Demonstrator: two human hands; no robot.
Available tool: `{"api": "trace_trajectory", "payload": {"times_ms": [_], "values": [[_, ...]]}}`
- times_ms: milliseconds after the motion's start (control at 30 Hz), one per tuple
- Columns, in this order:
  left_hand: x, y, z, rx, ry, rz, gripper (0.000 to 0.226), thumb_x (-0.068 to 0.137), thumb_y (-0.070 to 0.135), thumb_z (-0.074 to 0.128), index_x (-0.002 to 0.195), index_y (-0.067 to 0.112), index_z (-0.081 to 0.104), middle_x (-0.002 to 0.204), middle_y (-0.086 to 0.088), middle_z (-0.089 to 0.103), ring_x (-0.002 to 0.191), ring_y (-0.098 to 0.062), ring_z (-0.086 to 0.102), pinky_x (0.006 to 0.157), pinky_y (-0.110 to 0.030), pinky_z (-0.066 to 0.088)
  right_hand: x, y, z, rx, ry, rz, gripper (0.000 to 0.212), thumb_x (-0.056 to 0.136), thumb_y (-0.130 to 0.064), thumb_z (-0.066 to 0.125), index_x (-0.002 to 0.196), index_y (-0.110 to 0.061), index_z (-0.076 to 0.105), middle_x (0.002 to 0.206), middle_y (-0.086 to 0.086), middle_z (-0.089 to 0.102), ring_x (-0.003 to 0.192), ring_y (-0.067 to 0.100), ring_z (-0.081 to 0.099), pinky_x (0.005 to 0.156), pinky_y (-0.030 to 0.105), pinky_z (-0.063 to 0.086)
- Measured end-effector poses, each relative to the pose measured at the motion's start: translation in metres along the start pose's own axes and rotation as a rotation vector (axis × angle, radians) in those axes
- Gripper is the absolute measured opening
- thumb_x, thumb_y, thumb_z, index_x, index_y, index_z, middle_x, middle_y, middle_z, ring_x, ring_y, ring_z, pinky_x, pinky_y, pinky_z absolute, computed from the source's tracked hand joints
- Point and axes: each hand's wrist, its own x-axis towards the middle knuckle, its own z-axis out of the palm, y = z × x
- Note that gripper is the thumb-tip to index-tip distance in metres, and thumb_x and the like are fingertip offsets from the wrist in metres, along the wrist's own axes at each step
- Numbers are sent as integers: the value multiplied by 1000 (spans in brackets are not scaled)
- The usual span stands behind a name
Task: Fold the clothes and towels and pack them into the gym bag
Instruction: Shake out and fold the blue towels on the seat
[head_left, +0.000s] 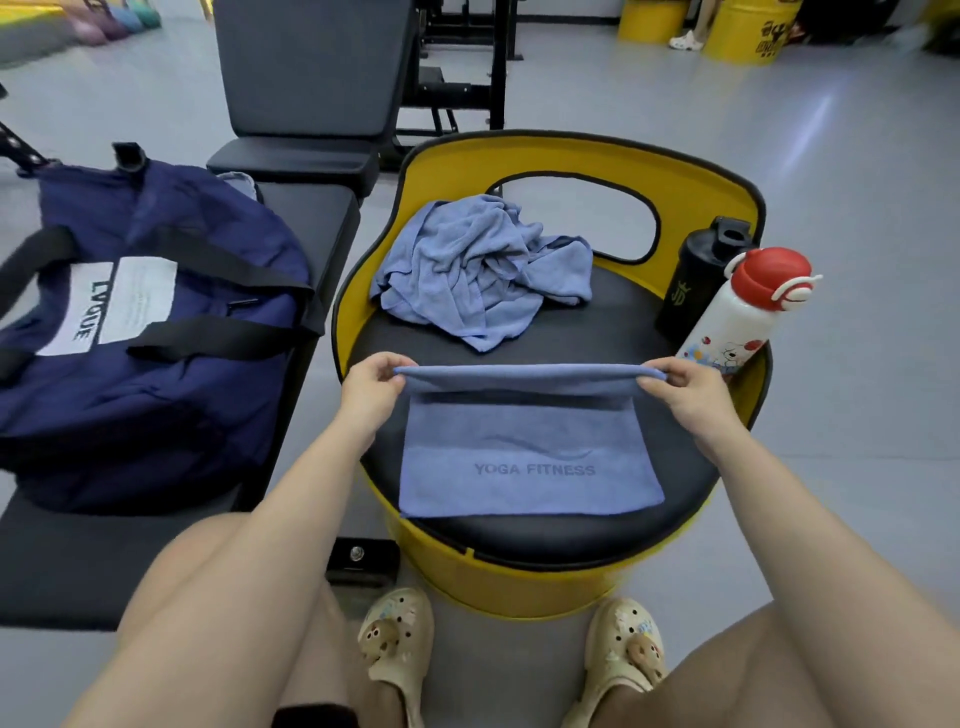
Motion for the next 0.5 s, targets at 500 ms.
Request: {"api": "trace_trajectory", "payload": {"times_ms": [500], "values": [[-89,-30,-7,2,10,-43,20,92,-1,47,94,12,62,97,-2,61,92,-15,54,68,-20,41,-83,29,-2,-44,72,-22,16,88,2,59,93,-12,67,92,4,66,92,18,60,77,23,43]]}}
